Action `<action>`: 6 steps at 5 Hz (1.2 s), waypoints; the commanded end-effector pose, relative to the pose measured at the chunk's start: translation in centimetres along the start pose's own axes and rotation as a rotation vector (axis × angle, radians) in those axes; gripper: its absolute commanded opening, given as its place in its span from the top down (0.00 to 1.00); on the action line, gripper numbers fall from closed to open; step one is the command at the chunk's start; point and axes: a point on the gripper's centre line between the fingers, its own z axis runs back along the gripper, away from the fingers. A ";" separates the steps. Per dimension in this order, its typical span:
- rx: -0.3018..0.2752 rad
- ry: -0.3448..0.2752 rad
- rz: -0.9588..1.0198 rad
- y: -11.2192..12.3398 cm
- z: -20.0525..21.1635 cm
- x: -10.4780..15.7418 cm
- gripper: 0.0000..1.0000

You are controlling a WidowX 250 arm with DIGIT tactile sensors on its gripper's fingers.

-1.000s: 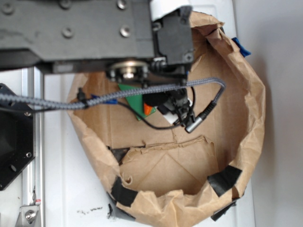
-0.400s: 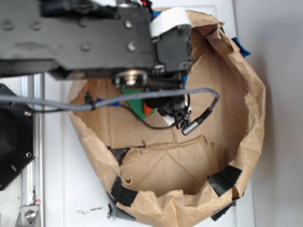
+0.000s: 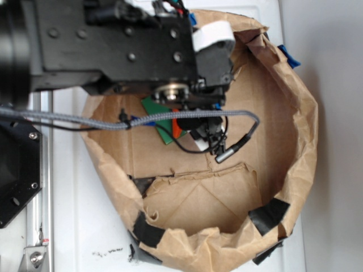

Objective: Grab the carrot.

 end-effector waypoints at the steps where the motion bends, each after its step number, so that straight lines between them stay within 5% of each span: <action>1: 0.006 -0.038 -0.017 1.1 -0.5 0.2 0.00; 6: 0.071 -0.011 -0.045 0.5 -4.9 -0.3 0.00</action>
